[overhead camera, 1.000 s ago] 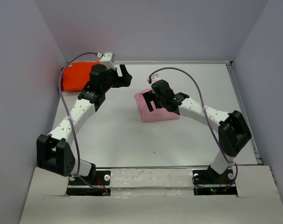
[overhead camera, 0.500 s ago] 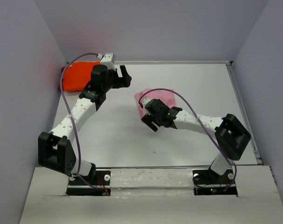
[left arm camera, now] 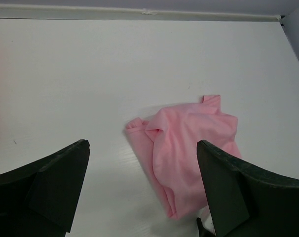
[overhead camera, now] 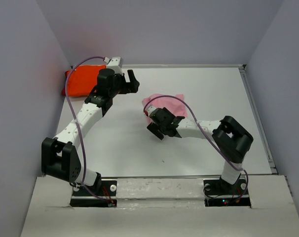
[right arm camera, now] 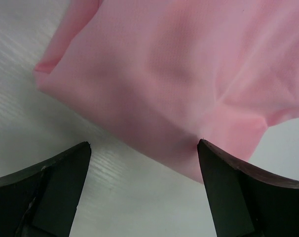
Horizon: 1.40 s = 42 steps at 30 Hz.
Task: Fold and stack the t-shirts
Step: Put the neatly folded tshirt into the corner of the board with the left arm
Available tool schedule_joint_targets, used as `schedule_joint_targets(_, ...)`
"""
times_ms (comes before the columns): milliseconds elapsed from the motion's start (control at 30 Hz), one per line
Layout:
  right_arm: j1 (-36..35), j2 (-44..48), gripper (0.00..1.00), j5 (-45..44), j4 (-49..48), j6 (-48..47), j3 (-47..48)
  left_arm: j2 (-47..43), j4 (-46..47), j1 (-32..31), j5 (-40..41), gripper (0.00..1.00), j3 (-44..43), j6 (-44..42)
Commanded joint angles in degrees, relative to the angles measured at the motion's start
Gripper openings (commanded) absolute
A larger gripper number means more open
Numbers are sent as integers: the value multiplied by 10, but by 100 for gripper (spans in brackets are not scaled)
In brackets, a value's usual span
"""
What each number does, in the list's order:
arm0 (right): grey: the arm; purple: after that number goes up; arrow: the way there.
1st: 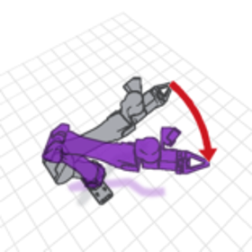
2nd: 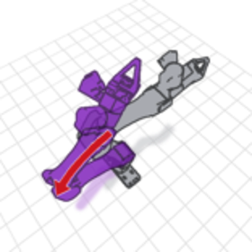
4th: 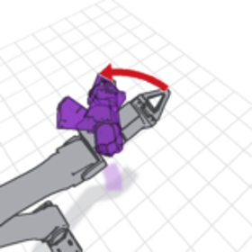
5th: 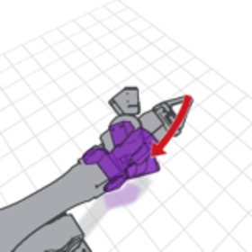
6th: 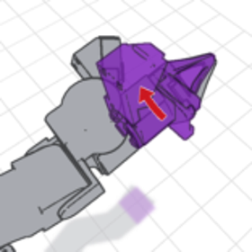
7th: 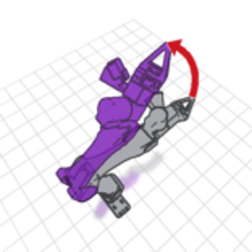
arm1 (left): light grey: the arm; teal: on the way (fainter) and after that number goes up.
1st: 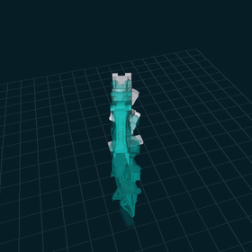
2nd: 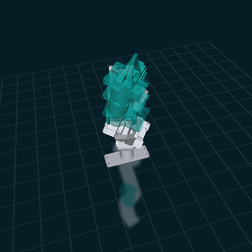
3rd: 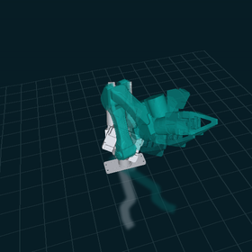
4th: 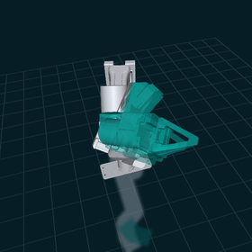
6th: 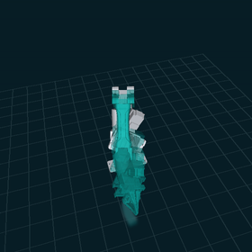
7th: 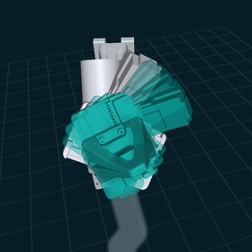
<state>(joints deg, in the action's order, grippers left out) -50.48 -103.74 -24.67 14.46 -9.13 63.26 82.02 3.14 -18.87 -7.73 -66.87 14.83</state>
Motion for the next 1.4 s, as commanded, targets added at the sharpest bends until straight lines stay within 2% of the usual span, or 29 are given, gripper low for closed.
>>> schedule_joint_targets(0,-8,-34,95,-8,-62,3,-2,3,14,2,-11,99,-19,-4)
schedule_joint_targets(167,-8,-57,94,-6,-73,-3,18,7,13,2,-19,99,-19,-2)
schedule_joint_targets(267,-8,-61,87,-4,-87,-3,19,7,13,2,-19,99,-19,-2)
schedule_joint_targets(300,-8,-62,76,-5,-87,-6,21,7,14,2,-19,99,-19,-2)
schedule_joint_targets(367,-8,-66,60,-2,-89,-7,24,8,13,3,-19,99,-20,-2)
schedule_joint_targets(433,-8,-70,28,2,-91,-6,27,10,13,2,-19,99,-19,-2)
schedule_joint_targets(500,-8,-71,0,0,-90,-4,28,10,13,2,-17,99,-19,-3)
schedule_joint_targets(700,-8,-68,0,-6,-90,-4,28,24,30,3,30,99,23,25)
schedule_joint_targets(800,-8,-52,0,-1,-91,-1,22,70,42,-1,-24,99,29,58)
schedule_joint_targets(833,-8,-47,0,-3,-91,0,21,104,30,1,-76,99,20,67)
schedule_joint_targets(900,-8,-37,0,-5,-91,0,18,125,52,2,-104,99,44,91)
schedule_joint_targets(967,-8,-16,0,-5,-91,-4,11,117,146,2,-132,98,130,139)
schedule_joint_targets(1067,-3,17,0,-6,-87,-7,0,93,207,3,-142,98,209,177)
schedule_joint_targets(1200,2,58,0,0,-87,-4,-5,32,239,3,-143,98,274,203)
schedule_joint_targets(1367,2,60,0,7,-85,-4,1,-31,292,2,-141,99,350,240)
